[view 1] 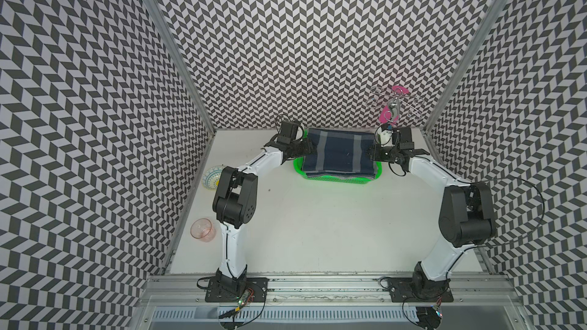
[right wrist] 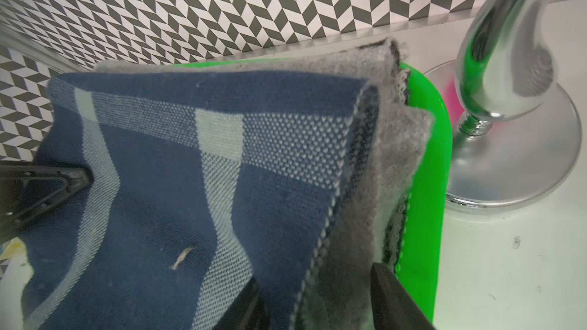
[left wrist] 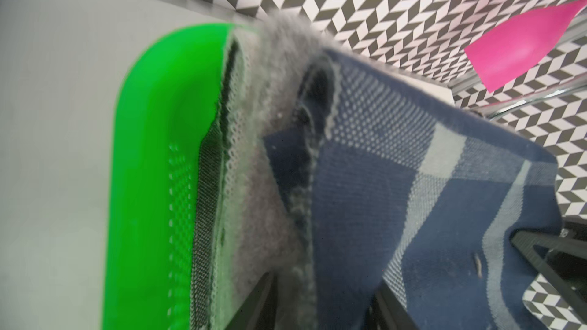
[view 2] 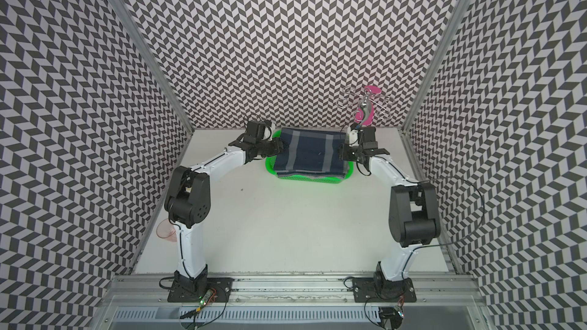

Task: Put the folded scarf in the basket
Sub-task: Place the scarf in the basket, then reset both arms

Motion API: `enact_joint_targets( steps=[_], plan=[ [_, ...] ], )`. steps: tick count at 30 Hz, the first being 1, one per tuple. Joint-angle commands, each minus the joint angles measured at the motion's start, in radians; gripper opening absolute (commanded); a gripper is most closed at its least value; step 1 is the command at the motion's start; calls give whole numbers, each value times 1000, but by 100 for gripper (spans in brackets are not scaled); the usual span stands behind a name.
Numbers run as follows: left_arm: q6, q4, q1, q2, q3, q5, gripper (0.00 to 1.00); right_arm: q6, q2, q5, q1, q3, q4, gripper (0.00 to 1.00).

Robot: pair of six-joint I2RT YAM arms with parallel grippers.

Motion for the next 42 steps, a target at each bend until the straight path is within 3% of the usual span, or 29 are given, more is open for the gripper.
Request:
enact_joint_targets(
  steps=[1,10,12,13,14,17,19,24,27,32,35,38,41,42],
  plan=[
    [7,3,13,-52,-11,-30,49,14,-44,43,-14,-17,14,53],
    [-16,10,61,-133,-49,-17,53,-10,-143,104,-25,-74,13,59],
    [-13,3,74,-154,-51,-14,64,-12,-168,104,-26,-84,2,60],
    [-4,-4,82,-173,-56,-17,98,-12,-187,102,-26,-91,-3,62],
    [5,-1,87,-196,-72,-23,99,-14,-207,102,-26,-102,-1,63],
    [82,36,111,-294,-163,-78,99,-22,-300,137,-31,-158,45,76],
    [155,58,131,-361,-227,-131,100,-5,-382,240,-38,-222,100,100],
    [314,289,192,-568,-552,-364,100,-69,-594,345,-86,-550,444,100],
    [413,424,249,-594,-692,-339,100,-125,-632,330,-89,-728,699,100],
    [473,730,346,-548,-921,-291,97,-96,-516,312,-103,-854,861,100],
    [568,834,348,-537,-1023,-268,96,-72,-452,306,-103,-909,1006,100],
    [554,924,352,-548,-1104,-294,97,-58,-388,298,-103,-954,1151,100],
    [562,987,352,-532,-1130,-307,97,-97,-343,272,-104,-912,1149,100],
    [567,1080,352,-527,-1162,-296,98,-98,-327,276,-103,-916,1185,100]
  ],
)
